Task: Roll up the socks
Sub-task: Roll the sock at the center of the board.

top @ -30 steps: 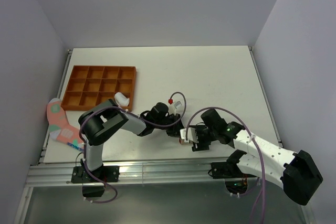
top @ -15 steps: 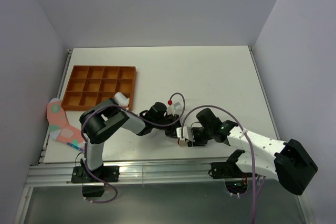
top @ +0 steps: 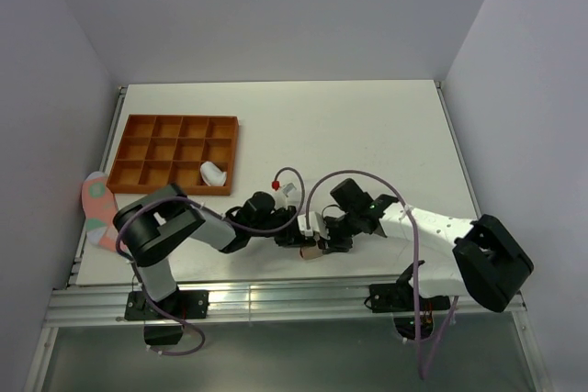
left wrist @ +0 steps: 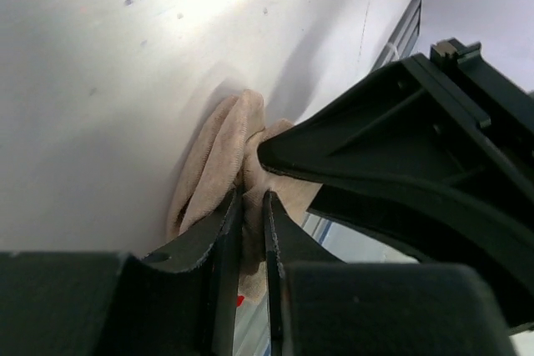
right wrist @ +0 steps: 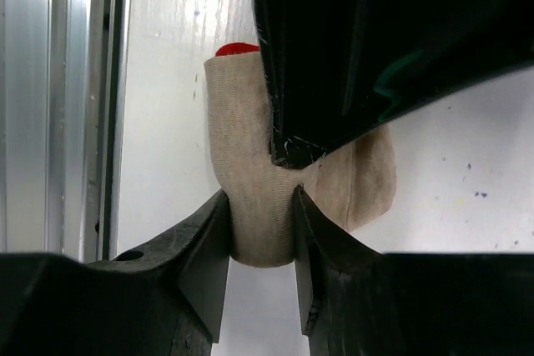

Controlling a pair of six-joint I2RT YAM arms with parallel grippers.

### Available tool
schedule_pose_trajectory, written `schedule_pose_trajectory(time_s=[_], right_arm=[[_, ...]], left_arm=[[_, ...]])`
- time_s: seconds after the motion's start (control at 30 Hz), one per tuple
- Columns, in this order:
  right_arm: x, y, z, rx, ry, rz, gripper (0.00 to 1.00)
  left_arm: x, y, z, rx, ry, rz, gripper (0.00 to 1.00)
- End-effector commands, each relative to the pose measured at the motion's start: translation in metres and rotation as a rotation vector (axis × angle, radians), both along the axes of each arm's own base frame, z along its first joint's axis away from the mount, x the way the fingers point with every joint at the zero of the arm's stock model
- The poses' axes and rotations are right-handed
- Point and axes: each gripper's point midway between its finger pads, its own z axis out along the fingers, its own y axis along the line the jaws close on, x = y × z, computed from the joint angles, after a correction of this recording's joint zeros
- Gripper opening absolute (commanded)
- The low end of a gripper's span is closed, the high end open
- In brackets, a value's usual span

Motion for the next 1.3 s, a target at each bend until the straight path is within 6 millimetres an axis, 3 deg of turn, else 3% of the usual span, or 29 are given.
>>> schedule_pose_trajectory(time_s=[0.0, 0.27, 0.43, 0.47, 0.57, 0.77, 0.97, 1.13, 1.27], right_arm=[[-0.012, -0.017, -0.006, -0.089, 0.112, -0.012, 0.15], [-0.011, -0.018, -0.008, -0.128, 0.224, 0.009, 0.16], [-0.013, -0.024, -0.011, -0.174, 0.343, 0.015, 0.18], [-0.007, -0.019, -0.006, -0.162, 0.349, 0.013, 0.18], [-0.004, -0.021, -0.009, -0.198, 0.431, -0.003, 0.19], [0.01, -0.018, -0.004, -0.229, 0.536, -0.05, 0.19], [0.019, -0.017, -0.009, -0.296, 0.634, -0.088, 0.2], [0.027, -0.016, -0.014, -0.321, 0.643, -0.118, 0.2], [0.029, -0.015, -0.014, -0.327, 0.644, -0.13, 0.2]], left_arm=[[-0.005, 0.049, -0.05, 0.209, -0.002, 0.118, 0.2], [0.022, 0.066, -0.016, 0.132, -0.173, 0.299, 0.2], [0.032, 0.072, 0.017, 0.087, -0.317, 0.36, 0.2], [0.028, 0.073, 0.018, 0.11, -0.346, 0.346, 0.2], [0.028, 0.072, 0.045, 0.074, -0.445, 0.347, 0.22], [0.017, 0.063, 0.069, 0.074, -0.592, 0.272, 0.23], [0.008, 0.047, 0.071, 0.154, -0.701, 0.173, 0.25], [0.012, 0.032, 0.07, 0.199, -0.761, 0.121, 0.3], [0.013, 0.019, 0.052, 0.253, -0.775, 0.06, 0.33]])
